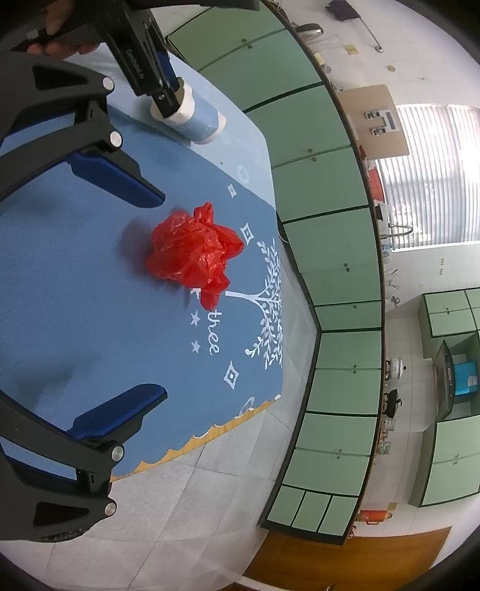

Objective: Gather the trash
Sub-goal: 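Close the left gripper on the white paper cup rim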

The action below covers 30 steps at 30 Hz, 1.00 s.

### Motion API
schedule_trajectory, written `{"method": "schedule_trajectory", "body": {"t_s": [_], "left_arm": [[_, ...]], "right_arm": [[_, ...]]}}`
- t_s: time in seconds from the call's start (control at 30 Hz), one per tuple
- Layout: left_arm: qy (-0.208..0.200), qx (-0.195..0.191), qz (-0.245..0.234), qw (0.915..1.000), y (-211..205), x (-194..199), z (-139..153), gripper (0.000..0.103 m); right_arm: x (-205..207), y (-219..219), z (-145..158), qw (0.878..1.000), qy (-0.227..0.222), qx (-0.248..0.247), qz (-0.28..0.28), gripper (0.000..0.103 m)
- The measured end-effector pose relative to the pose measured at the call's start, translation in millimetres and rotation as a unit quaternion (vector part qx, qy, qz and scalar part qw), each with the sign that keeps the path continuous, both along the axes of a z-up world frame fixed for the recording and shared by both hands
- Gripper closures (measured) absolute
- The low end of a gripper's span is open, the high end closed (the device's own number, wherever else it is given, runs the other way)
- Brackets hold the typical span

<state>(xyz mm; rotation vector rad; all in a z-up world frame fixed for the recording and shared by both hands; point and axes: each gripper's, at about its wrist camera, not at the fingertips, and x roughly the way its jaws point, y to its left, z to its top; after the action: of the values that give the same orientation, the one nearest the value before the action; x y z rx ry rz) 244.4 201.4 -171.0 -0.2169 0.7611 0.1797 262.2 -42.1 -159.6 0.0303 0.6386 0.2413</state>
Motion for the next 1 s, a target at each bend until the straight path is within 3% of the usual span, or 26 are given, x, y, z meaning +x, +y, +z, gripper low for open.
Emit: {"method": "schedule_trajectory", "body": {"t_s": [0.43,0.7,1.0], "left_arm": [[-0.012,-0.004,-0.013,0.9998,-10.4,-28.3,12.6,0.045],[-0.009,-0.009,-0.037,0.9992,-33.5,-16.4,10.1,0.051],[0.013,-0.017,-0.027,0.9994,-32.9,9.9,-5.6,0.057]], "right_arm": [[-0.5,2.6,1.1,1.000,-0.002,0.001,0.005,0.009],[-1.3,-3.6,3.0,1.000,-0.005,0.005,-0.001,0.009],[2.6,-9.2,0.1,1.000,-0.002,0.009,-0.003,0.009]]}}
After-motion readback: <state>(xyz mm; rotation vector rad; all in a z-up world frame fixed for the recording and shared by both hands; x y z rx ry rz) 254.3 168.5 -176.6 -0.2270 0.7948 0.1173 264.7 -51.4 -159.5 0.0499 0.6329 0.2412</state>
